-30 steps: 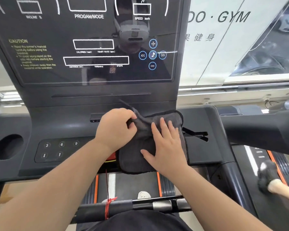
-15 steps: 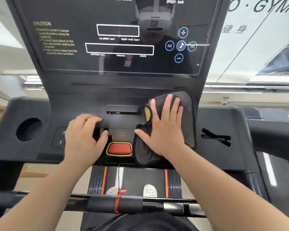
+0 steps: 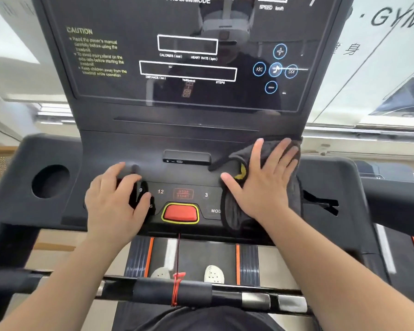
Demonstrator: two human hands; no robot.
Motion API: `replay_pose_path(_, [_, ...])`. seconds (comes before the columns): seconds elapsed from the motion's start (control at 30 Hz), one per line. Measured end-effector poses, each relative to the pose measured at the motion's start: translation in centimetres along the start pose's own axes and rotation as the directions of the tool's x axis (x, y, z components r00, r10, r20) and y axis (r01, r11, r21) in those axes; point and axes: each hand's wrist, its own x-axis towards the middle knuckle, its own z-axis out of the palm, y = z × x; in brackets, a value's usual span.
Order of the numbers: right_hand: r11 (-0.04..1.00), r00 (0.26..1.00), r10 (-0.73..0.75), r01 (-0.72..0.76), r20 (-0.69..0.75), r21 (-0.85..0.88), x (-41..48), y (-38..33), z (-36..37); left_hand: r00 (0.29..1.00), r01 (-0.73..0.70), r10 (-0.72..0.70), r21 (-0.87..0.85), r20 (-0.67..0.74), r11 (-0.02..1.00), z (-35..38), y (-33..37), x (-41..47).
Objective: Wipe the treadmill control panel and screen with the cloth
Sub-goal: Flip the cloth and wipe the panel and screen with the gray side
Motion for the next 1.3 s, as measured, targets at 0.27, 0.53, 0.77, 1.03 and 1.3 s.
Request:
replay_pose_path(0.27, [0.893, 0.882, -0.444, 0.451, 0.160, -0.011, -7.3, -2.2, 1.0, 0.997, -0.036, 0.031, 0.069, 0.070, 0.997, 0.0, -2.1, 1.3])
replay_pose_path(0.53, [0.996, 0.992, 0.072, -0.067, 0.104, -0.054, -3.0, 1.4, -0.1, 0.988, -0.136, 0.131, 0.056, 0.086, 0.989, -0.7, -5.2, 2.1])
replay_pose_path(0.77, [0.948, 0.955, 0.288, -0.275, -0.066, 0.158, 1.2, -12.1, 1.2, 0.990, -0.125, 0.123, 0.015, 0.069, 0.992, -1.8, -8.9, 2.8])
replay_pose_path(1.03, [0.876, 0.877, -0.464, 0.475, 0.126, -0.085, -2.5, -17.7, 2.2, 0.969, -0.142, 0.149, -0.047, 0.199, 0.989, -2.4, -14.2, 2.7])
replay_pose_path(1.3, [0.992, 0.984, -0.067, 0.084, 0.164, -0.094, -3.8, -7.5, 0.3, 0.933, -0.206, 0.242, -0.157, 0.265, 0.966, -2.9, -16.6, 2.8])
